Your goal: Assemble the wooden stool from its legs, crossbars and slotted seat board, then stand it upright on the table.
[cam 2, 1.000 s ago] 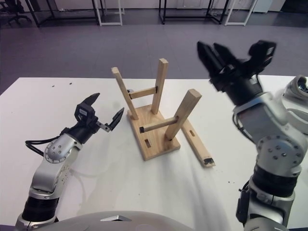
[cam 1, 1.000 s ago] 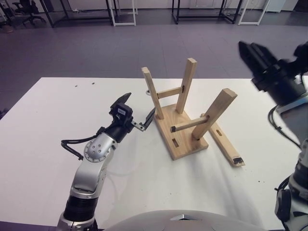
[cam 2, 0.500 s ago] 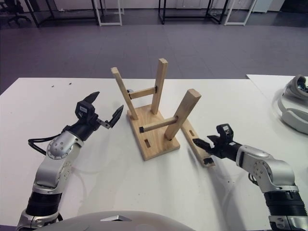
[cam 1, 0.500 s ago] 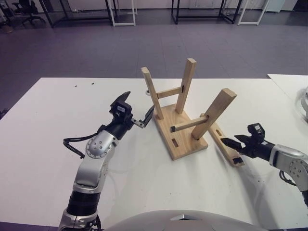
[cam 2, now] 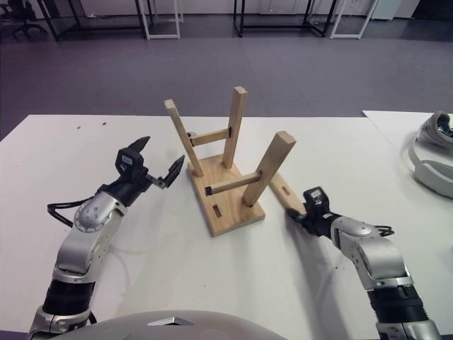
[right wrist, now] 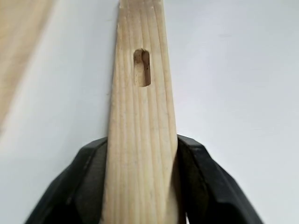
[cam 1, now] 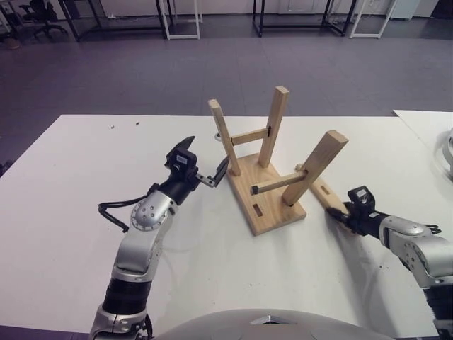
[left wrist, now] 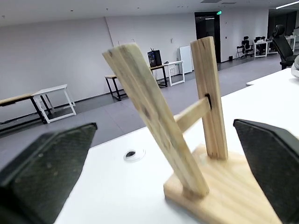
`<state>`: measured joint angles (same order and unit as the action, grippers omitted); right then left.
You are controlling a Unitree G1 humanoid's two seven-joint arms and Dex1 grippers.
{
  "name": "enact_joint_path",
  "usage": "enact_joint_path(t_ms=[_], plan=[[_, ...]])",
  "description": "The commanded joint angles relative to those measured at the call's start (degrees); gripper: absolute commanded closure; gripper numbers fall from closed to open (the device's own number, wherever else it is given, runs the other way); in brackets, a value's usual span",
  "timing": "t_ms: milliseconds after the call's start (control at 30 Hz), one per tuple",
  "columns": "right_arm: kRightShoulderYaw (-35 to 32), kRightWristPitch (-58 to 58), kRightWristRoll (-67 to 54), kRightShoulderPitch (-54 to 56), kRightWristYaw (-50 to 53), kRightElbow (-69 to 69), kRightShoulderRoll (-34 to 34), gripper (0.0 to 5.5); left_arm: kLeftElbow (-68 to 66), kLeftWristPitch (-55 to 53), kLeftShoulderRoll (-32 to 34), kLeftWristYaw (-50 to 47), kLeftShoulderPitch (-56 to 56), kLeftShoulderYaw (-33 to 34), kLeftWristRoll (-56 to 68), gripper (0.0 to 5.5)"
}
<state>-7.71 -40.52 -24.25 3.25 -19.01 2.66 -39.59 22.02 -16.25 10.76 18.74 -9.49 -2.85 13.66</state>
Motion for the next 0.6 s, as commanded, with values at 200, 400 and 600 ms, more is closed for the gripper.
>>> enact_joint_path(t_ms=[200,400,600], plan=[[1.0,11.1,0.1,42.8,-16.8,6.1,-10.2,3.43,-3.5,-14.3,-7.3,-13.1,-29.9,18.7,49.8,0.1],[8.8,16.1,-1.9,47.9,-28.2,12.7,-4.6,3.43,-8.1,-14.6,-7.9,-15.0,-39.4,20.4,60.7,0.62],[9.4,15.1,-1.2,48.1,-28.4,13.5,-3.2,3.43,-6.5,-15.0,-7.1,-15.5,-38.7,19.6,63.1,1.62]])
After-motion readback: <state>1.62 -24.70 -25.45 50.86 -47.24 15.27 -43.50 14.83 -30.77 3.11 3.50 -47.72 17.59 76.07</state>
